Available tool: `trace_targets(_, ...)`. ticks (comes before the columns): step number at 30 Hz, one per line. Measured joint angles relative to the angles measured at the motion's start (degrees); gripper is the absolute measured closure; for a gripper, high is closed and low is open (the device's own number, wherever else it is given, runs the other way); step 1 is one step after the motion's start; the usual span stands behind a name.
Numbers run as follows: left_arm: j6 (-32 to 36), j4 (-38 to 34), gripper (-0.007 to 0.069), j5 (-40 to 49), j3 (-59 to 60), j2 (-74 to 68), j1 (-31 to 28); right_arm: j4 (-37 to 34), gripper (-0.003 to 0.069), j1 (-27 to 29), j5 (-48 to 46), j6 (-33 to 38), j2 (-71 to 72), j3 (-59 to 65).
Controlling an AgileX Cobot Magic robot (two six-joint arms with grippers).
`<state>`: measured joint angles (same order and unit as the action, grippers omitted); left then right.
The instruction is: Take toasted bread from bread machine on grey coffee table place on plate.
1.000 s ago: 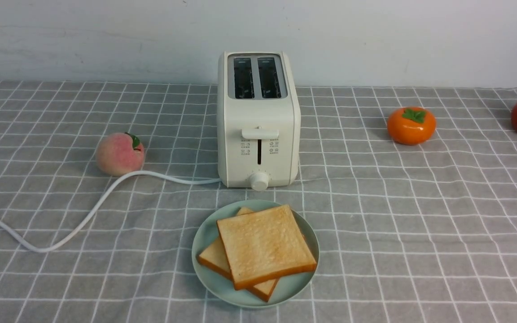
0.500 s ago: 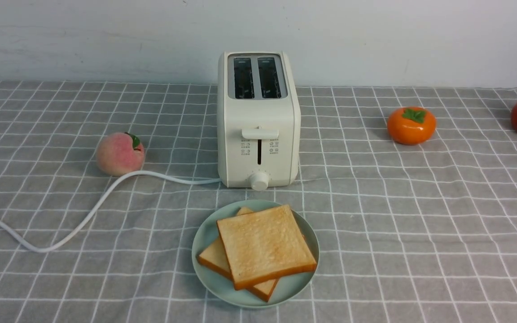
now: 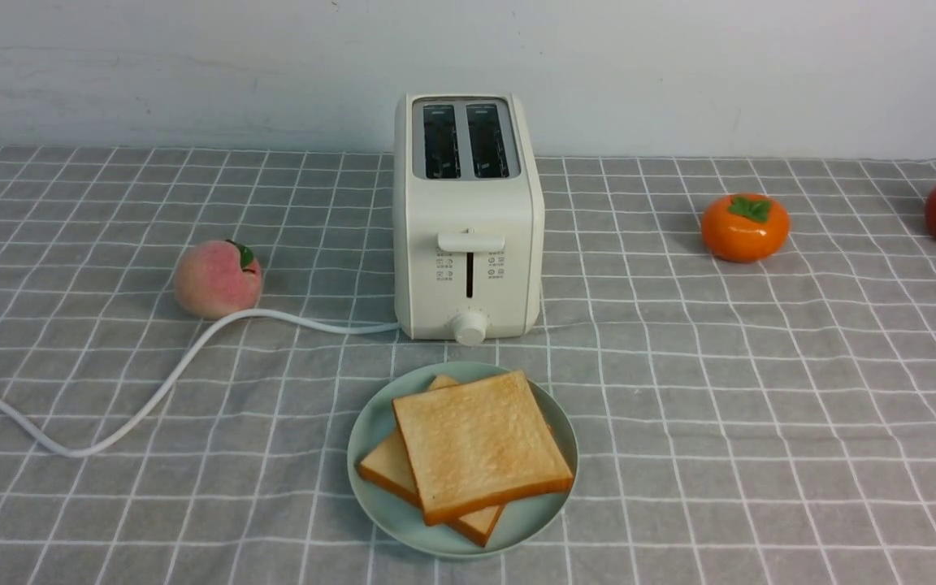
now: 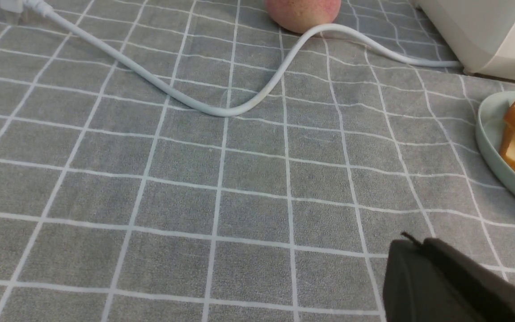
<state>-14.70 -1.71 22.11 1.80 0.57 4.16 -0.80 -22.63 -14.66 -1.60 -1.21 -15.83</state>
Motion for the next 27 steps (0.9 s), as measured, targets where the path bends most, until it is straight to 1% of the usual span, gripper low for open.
trace_targets(5, 0.0, 0.0, 0.0622, 0.0, 0.0, 0.0, 0.0, -2.2, 0.0559, 0.2, 0.5, 1.1, 0.1, 2.1)
trace_targets(6, 0.0, 0.0, 0.0622, 0.0, 0.0, 0.0, 0.0, -2.4, 0.0559, 1.0, 0.8, 1.1, 0.6, 3.5)
trace_targets(7, 0.0, 0.0, 0.0622, 0.0, 0.0, 0.0, 0.0, -2.6, 0.0557, 3.0, 0.9, 1.1, 1.3, 5.4)
trace_targets(8, 0.0, 0.0, 0.0621, 0.0, 0.0, 0.0, 0.0, -2.7, 0.0557, 3.5, 0.9, 1.1, 1.4, 6.2)
trace_targets(10, 0.0, 0.0, 0.0621, 0.0, 0.0, 0.0, 0.0, -2.7, 0.0552, 10.5, 1.0, 1.2, 1.8, 13.1)
trace_targets(11, 0.0, 0.0, 0.0621, 0.0, 0.0, 0.0, 0.0, -2.7, 0.0552, 11.0, 0.9, 1.2, 1.8, 14.1)
trace_targets(12, 0.0, 0.0, 0.0621, 0.1, 0.0, 0.0, 0.0, -2.6, 0.0551, 14.7, -3.8, 1.6, 1.8, 16.5)
trace_targets(13, 0.0, 0.0, 0.0621, 0.0, 0.0, 0.0, 0.0, -2.4, 0.055, 16.6, -6.6, 1.6, 1.8, 16.9)
trace_targets(15, 0.0, 0.0, 0.0621, 0.1, 0.0, 0.0, 0.0, -2.3, 0.0548, 19.1, -6.9, 1.6, 1.8, 16.8)
trace_targets(18, 0.0, 0.0, 0.0619, 0.1, 0.0, 0.0, 0.0, -2.2, 0.0544, 20.4, -6.9, 1.6, 1.8, 16.8)
trace_targets(27, 0.0, 0.0, 0.0613, 0.1, 0.0, 0.0, 0.0, -2.2, 0.0531, 20.4, -6.9, 1.6, 1.8, 16.8)
